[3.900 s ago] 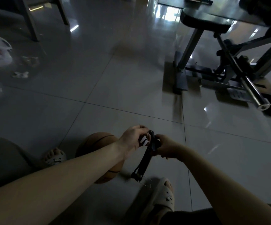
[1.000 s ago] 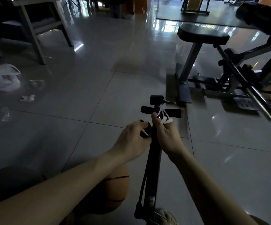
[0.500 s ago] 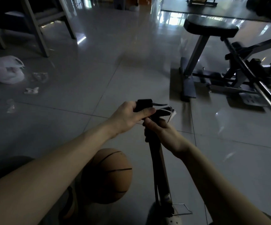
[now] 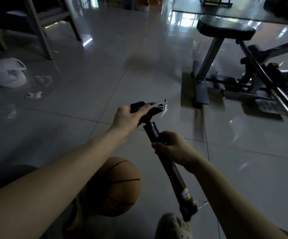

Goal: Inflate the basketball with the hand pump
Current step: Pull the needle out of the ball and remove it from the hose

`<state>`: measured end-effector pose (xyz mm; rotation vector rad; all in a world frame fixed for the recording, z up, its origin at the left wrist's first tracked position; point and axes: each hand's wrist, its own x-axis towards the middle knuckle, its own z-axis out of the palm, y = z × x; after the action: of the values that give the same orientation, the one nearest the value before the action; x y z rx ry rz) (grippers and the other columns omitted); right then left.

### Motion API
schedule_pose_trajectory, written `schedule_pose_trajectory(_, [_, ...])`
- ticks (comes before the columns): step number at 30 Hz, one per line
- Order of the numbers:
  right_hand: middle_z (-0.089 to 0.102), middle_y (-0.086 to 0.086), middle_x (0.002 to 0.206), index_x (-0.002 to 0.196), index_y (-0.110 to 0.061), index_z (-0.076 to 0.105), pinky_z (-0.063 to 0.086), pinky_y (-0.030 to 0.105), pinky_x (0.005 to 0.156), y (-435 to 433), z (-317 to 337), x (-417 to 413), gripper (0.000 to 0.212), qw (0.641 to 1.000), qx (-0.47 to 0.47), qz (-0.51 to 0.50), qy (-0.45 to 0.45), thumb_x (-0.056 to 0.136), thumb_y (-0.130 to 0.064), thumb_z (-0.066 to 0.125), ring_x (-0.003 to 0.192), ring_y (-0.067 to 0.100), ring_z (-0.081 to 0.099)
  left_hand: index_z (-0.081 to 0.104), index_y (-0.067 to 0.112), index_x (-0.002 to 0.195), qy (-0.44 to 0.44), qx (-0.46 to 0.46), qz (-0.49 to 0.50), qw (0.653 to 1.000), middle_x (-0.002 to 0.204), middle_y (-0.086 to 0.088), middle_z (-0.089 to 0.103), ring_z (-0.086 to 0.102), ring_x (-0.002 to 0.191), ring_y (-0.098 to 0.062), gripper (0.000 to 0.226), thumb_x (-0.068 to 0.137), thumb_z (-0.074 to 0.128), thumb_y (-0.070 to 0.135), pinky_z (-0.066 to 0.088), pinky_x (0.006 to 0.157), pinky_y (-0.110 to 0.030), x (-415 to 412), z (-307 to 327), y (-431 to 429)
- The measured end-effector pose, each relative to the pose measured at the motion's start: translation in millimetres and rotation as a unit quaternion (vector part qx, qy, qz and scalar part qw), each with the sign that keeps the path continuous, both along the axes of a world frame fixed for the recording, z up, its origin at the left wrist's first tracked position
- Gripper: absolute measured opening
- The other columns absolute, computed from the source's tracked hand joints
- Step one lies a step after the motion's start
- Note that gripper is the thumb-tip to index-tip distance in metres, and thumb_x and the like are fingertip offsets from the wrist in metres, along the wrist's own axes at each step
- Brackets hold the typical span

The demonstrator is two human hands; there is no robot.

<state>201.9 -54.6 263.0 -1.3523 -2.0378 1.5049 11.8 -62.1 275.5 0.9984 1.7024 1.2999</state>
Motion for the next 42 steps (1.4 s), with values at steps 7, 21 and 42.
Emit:
schedule_pose_trajectory(7, [0.069,0.001,0.106,0.117,-0.016,0.063,0.059,0.036,0.085,6,-10,6,0.035,1.0,0.006,-0.019,0.006,0.087,-0.031,0.075,0.092,0.015,0.07,0.075,0.017,0.103,-0.065,-0.044,-0.056,0.995,0.102,-0.008,0.076,0.07,0.092,-0.02,0.031,0.083,0.081,0.039,0.056,0.073,-0.031,-5,-2,6])
schedule_pose_trajectory(21, [0.067,0.005,0.097,0.116,-0.011,0.061,0.06,0.036,0.074,0,-110,-22,0.035,0.967,0.008,-0.037,-0.253,0.086,-0.025,0.071,0.082,0.019,0.066,0.038,0.016,0.152,0.11,-0.144,-0.069,0.981,0.15,-0.008,0.038,0.043,0.136,-0.026,0.085,0.082,0.081,0.04,0.034,0.099,-0.026,-3,-75,9])
schedule_pose_trajectory(42, [0.067,0.011,0.108,0.118,-0.013,0.06,0.06,0.042,0.084,-20,-330,22,0.022,0.902,-0.221,-0.038,-0.369,0.098,-0.02,0.052,0.095,0.025,0.07,0.041,0.017,0.148,0.107,-0.371,-0.238,0.891,0.137,-0.014,0.052,0.055,0.118,-0.031,0.047,0.102,0.046,0.024,0.048,0.097,-0.038,128,-328,26])
